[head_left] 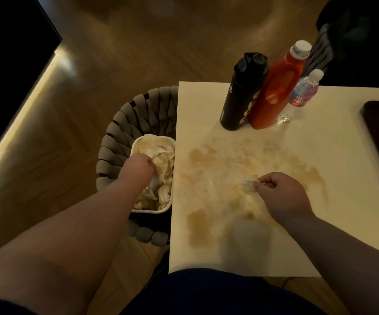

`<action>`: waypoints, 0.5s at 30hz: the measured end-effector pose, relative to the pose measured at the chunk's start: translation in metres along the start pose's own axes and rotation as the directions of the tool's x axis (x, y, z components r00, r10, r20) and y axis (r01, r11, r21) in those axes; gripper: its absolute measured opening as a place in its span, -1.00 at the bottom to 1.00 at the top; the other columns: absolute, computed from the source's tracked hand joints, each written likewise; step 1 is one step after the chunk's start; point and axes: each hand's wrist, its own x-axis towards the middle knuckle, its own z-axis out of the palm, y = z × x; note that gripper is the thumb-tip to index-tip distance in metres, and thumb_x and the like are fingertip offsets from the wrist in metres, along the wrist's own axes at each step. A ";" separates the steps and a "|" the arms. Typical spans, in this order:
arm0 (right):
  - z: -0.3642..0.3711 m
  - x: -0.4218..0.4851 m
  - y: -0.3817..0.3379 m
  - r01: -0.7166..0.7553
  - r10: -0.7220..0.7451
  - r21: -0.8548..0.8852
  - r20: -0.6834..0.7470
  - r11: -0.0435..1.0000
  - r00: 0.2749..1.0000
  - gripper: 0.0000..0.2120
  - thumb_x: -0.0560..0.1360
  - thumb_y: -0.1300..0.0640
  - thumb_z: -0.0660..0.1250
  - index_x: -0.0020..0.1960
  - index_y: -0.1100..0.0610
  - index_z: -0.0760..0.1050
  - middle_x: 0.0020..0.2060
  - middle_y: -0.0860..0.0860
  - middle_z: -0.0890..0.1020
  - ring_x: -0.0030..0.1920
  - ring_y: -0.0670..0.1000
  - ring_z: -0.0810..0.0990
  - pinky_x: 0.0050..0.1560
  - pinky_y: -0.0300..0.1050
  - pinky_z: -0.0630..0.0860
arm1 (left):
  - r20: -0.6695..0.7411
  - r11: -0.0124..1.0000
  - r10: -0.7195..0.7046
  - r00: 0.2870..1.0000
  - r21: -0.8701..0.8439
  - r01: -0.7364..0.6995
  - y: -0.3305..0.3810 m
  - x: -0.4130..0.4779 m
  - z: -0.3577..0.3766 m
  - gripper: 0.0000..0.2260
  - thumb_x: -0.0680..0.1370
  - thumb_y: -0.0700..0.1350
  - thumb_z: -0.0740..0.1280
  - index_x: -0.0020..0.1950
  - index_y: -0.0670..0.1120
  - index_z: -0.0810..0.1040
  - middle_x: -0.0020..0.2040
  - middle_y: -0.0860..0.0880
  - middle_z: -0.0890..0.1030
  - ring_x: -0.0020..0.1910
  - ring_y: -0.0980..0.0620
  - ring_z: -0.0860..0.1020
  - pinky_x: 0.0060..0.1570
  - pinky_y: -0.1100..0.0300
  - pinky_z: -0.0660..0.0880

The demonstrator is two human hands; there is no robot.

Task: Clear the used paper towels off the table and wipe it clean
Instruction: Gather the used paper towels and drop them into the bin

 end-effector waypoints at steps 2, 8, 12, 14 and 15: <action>0.005 -0.004 -0.004 0.008 -0.008 0.008 0.011 1.000 1.000 -0.90 0.55 0.04 0.39 -0.13 0.00 0.60 -0.25 -0.05 0.64 -0.25 -0.07 0.55 -0.35 -0.18 0.36 | 0.093 0.998 0.040 0.995 0.046 -0.045 -0.001 0.001 0.002 -0.66 0.61 -0.20 0.28 0.38 -0.05 0.56 0.04 -0.07 0.62 -0.05 -0.08 0.61 0.00 0.01 0.62; 0.048 -0.016 -0.038 0.105 -0.105 0.008 0.120 0.994 0.987 -0.97 0.52 0.05 0.39 -0.08 -0.03 0.61 -0.26 -0.11 0.62 -0.23 -0.11 0.56 -0.31 -0.21 0.43 | -0.058 0.997 0.027 0.998 -0.075 -0.031 -0.016 -0.011 -0.012 -0.56 0.58 -0.06 0.34 0.47 0.06 0.45 0.37 -0.06 0.47 -0.08 0.00 0.60 -0.13 0.02 0.66; 0.092 -0.026 -0.074 0.187 -0.195 0.055 0.246 0.981 0.949 -0.87 0.52 0.04 0.35 -0.02 0.01 0.65 -0.24 -0.11 0.63 -0.23 -0.11 0.58 -0.25 -0.14 0.51 | -0.112 0.981 0.080 0.990 -0.166 -0.098 -0.025 -0.037 -0.024 -0.62 0.61 -0.07 0.36 0.43 0.03 0.49 0.29 -0.02 0.55 -0.12 0.09 0.59 -0.19 0.08 0.65; 0.113 -0.030 -0.090 0.230 -0.239 0.065 0.295 0.971 0.925 -0.84 0.53 0.02 0.35 0.04 0.02 0.65 -0.18 -0.11 0.63 -0.19 -0.08 0.58 -0.20 -0.12 0.53 | -0.115 0.972 0.092 0.989 -0.206 -0.114 -0.030 -0.050 -0.028 -0.61 0.60 -0.10 0.35 0.44 0.06 0.48 0.30 -0.01 0.55 -0.12 0.12 0.57 -0.23 0.13 0.63; 0.123 -0.031 -0.097 0.245 -0.251 0.062 0.315 0.968 0.915 -0.83 0.55 0.02 0.36 0.08 0.03 0.65 -0.14 -0.10 0.63 -0.14 -0.06 0.58 -0.17 -0.13 0.51 | -0.124 0.967 0.097 0.988 -0.222 -0.123 -0.033 -0.055 -0.030 -0.61 0.61 -0.12 0.35 0.44 0.06 0.48 0.31 0.00 0.55 -0.12 0.13 0.57 -0.26 0.16 0.60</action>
